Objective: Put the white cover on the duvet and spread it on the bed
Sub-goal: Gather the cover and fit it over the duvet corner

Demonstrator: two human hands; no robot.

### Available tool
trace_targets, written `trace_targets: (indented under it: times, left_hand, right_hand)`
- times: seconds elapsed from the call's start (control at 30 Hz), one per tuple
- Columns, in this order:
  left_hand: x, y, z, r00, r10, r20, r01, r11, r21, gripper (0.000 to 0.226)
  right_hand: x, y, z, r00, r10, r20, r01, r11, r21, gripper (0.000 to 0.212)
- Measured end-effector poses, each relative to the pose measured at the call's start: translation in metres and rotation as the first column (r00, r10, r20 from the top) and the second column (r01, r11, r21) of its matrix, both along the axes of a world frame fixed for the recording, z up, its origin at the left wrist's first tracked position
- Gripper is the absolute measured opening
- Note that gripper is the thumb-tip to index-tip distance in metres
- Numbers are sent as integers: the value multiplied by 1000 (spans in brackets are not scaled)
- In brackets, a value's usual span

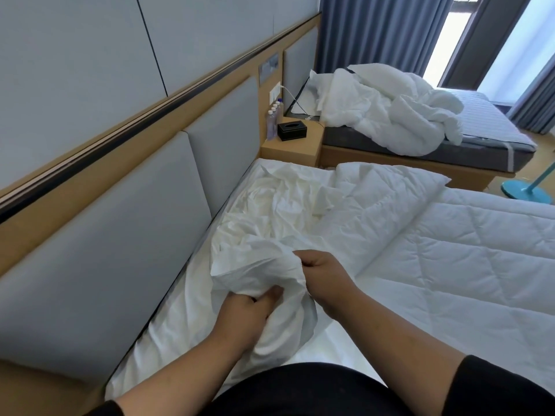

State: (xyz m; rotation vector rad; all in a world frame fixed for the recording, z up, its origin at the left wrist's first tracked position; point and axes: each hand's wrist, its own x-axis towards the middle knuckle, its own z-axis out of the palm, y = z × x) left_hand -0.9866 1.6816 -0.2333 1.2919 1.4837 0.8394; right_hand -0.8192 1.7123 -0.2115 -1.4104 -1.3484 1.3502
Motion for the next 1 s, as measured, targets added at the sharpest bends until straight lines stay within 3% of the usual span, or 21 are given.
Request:
trace_targets:
  times: [0.23,0.37,0.43,0.53,0.6,0.63,0.7,0.73,0.77,0.83,0.9,1.0]
  left_hand:
    - [-9,10,13,996,86,-25,-83,989,126,19]
    - [-13,20,19,979,198,-39,-191,971,143,19]
    - [-23,30,19,965,253,-72,-240,959,151,22]
    - [-32,42,21,954,264,-138,-231,948,218,27]
    - [-28,40,25,972,189,-137,-157,965,211,24]
    - [-24,37,27,985,115,-129,-90,979,185,22]
    - [-19,31,30,986,-60,-157,81,988,130,21]
    - [-18,29,32,978,-122,-167,142,983,112,24]
    - [-18,29,33,973,-165,-162,181,979,95,26]
    - [-19,28,35,971,-200,-130,209,976,54,26]
    - [-23,29,33,972,-198,-128,202,979,20,23]
    - [-29,28,35,945,-250,-211,260,965,19,22]
  right_hand:
    - [24,-5,-5,980,-196,-22,195,980,-24,19]
    - [35,-10,5,942,-270,201,237,956,173,24]
    - [48,-13,16,937,-165,306,111,976,185,29]
    - [59,-20,28,908,265,326,-250,964,-87,28]
    - [54,-24,18,808,469,356,-371,875,-310,23]
    - [50,-22,8,721,524,453,-383,846,-371,19]
    - [40,-16,-16,570,491,659,-333,871,-361,12]
    - [39,-11,-24,569,374,732,-272,926,-262,22]
    - [37,-7,-26,630,216,746,-191,974,-121,30]
    - [39,-2,-26,792,31,609,-152,977,148,34]
    - [38,1,-26,860,47,508,-212,939,272,41]
    - [35,5,-22,903,98,419,-221,941,256,39]
